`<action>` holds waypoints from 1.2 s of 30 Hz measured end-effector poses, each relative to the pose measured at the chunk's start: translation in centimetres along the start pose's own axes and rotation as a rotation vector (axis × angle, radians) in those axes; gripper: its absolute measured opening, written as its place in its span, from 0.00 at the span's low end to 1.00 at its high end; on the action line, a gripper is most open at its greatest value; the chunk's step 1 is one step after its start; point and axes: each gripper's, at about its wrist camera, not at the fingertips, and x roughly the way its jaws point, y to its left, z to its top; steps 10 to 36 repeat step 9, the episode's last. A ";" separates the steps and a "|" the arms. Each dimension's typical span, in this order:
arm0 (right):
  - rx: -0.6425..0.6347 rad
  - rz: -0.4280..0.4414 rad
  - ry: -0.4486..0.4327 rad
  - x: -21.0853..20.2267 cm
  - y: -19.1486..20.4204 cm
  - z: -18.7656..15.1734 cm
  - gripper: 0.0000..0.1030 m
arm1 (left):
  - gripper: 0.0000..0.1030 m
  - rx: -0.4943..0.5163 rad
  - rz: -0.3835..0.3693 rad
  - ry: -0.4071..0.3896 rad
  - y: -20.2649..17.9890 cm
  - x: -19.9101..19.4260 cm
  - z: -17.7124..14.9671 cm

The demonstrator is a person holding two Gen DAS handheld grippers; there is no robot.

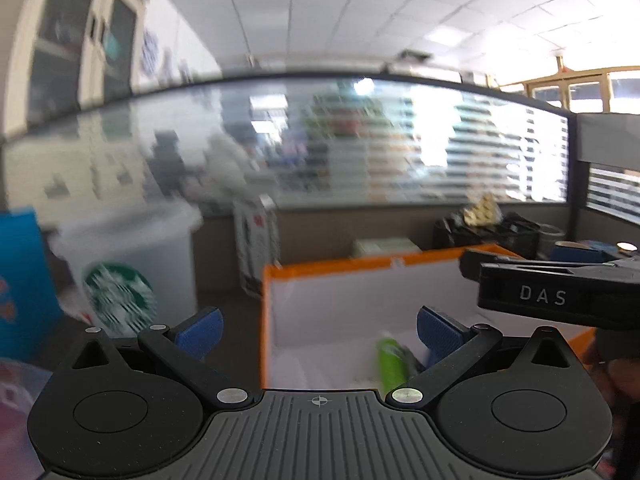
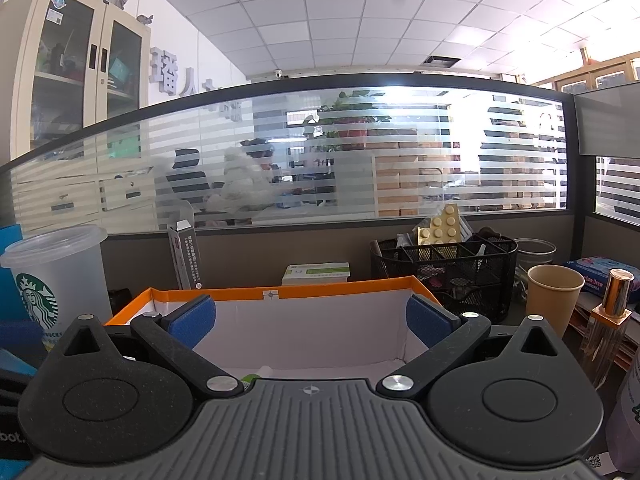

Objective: Organize rigid objects

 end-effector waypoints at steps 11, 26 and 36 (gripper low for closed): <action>0.000 0.001 0.001 0.0 0.0 0.0 1.00 | 1.00 0.044 0.031 -0.182 -0.8 -2.4 -0.8; 0.000 0.001 0.001 0.0 0.0 0.0 1.00 | 1.00 0.044 0.031 -0.182 -0.8 -2.4 -0.8; 0.000 0.001 0.001 0.0 0.0 0.0 1.00 | 1.00 0.044 0.031 -0.182 -0.8 -2.4 -0.8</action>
